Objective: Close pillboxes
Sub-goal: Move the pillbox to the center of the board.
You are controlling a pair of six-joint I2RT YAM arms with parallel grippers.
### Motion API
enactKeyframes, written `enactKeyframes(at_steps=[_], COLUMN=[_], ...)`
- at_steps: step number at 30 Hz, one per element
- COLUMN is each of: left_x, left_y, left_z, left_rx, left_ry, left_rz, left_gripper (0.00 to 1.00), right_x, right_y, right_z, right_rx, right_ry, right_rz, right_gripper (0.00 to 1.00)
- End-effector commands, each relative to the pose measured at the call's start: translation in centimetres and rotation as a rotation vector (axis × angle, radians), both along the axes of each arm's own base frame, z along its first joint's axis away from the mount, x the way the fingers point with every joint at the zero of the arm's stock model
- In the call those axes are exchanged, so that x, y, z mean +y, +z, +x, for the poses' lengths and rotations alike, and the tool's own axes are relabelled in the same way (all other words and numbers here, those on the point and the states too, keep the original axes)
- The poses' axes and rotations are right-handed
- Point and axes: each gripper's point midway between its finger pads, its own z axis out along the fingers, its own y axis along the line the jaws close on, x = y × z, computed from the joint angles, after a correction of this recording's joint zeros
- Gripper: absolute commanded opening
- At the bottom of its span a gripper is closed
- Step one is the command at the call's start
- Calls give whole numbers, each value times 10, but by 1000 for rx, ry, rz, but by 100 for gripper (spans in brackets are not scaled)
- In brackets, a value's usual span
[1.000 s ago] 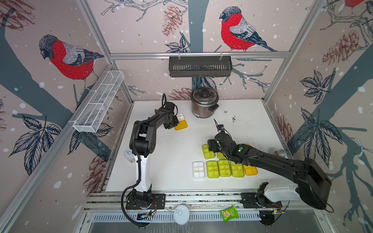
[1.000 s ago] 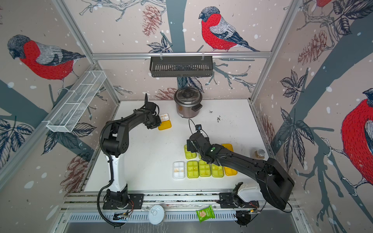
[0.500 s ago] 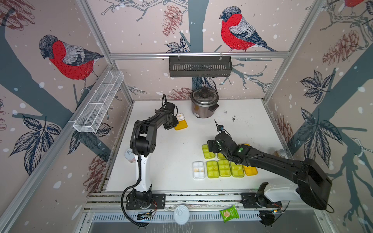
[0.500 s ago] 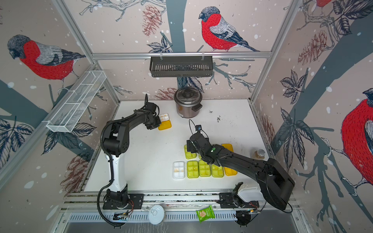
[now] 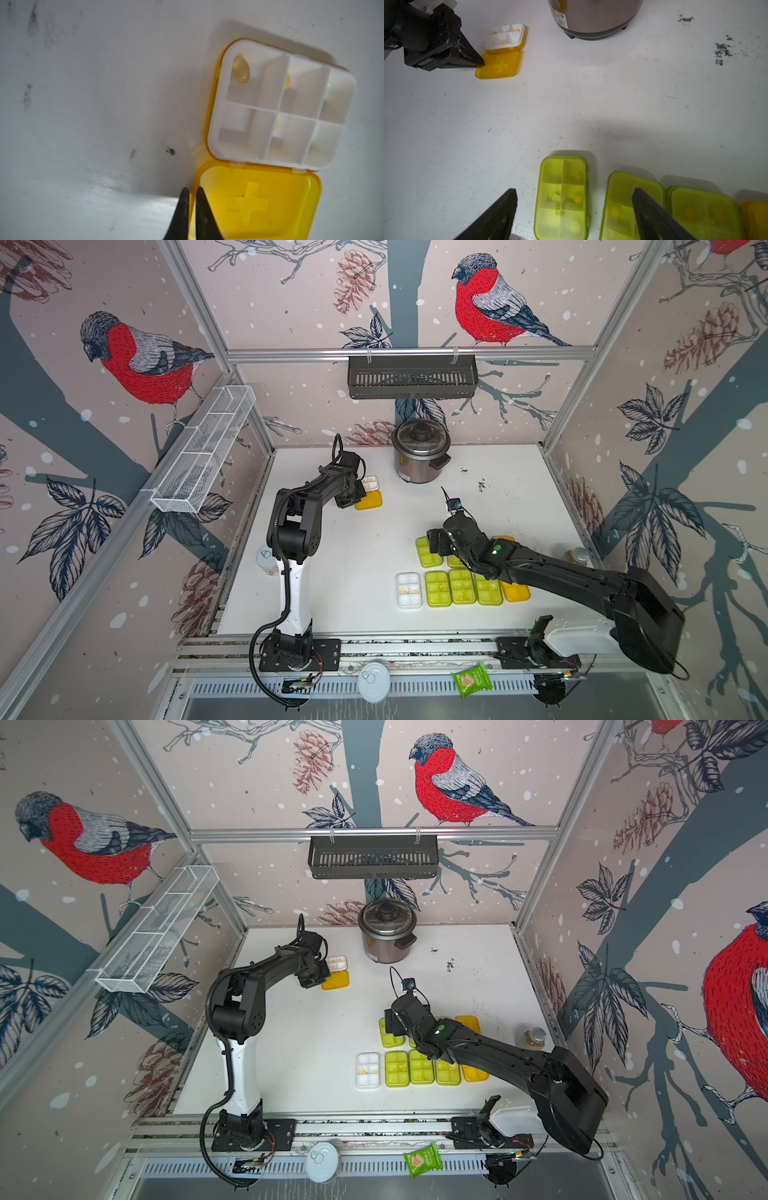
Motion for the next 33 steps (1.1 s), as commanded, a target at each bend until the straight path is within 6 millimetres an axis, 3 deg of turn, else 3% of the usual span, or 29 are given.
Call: enactKeyframes(at_steps=[1,21,33], left_x=[5,13,20], left_y=[3,11,11], left_z=[-8,-29,-83], left_rx=[22,27,26], left_ry=[11,-6,3], left_rz=[26,50,17], left_gripper=[11,6,6], right_x=[3,15,20], right_y=[5,7,9], right_z=[2,1,-2], right_rx=[-20,-18,-28], right_ry=[2,28,48], right_rz=[17,35,39], right_gripper=[88,88,88])
